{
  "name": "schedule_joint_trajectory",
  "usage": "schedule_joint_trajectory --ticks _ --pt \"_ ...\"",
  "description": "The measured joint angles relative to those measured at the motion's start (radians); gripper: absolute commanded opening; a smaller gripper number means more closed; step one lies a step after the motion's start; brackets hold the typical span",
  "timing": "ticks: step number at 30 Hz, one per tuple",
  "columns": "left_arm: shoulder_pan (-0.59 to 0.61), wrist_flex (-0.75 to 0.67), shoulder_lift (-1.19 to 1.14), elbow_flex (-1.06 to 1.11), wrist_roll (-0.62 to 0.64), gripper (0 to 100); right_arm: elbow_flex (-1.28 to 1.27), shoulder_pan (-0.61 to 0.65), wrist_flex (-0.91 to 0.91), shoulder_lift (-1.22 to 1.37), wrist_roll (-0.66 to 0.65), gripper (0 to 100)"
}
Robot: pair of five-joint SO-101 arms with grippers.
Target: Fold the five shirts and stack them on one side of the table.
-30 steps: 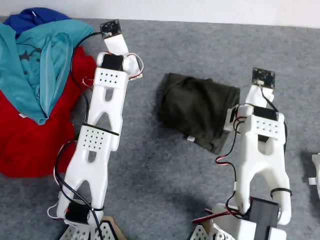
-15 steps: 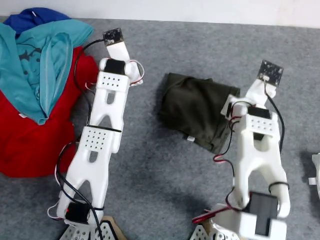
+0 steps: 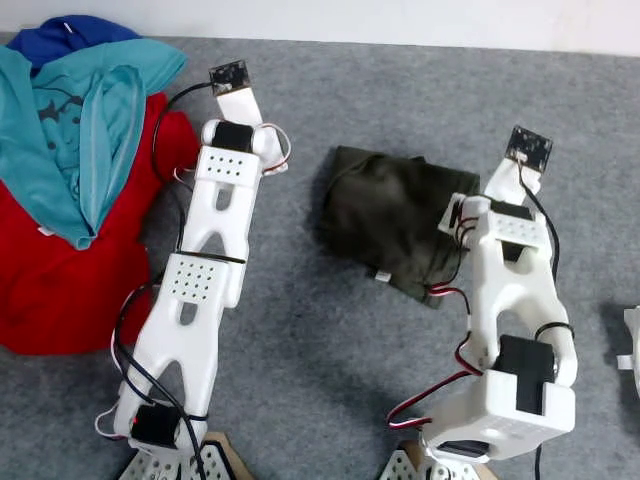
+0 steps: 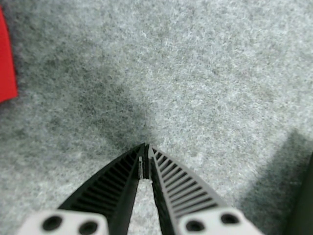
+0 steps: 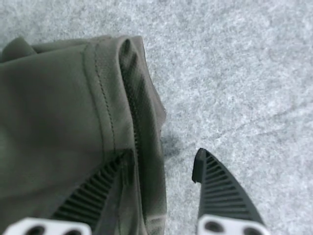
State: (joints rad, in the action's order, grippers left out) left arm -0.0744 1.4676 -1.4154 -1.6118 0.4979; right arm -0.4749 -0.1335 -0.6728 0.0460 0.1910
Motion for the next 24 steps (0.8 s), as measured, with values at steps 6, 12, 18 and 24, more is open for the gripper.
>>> schedule_joint_trajectory --ticks 6,12,18,24 --pt "0.000 0.000 0.000 0.000 0.000 1 0.000 0.000 0.000 0.000 0.000 20.7" --pt "0.000 0.000 0.000 0.000 0.000 1 0.023 0.002 0.031 0.097 0.000 20.7" --pt "0.000 0.000 0.000 0.000 0.000 1 0.186 0.018 -0.017 0.236 0.000 20.6" --pt "0.000 0.000 0.000 0.000 0.000 1 0.310 0.043 -0.106 0.318 -0.040 18.2"
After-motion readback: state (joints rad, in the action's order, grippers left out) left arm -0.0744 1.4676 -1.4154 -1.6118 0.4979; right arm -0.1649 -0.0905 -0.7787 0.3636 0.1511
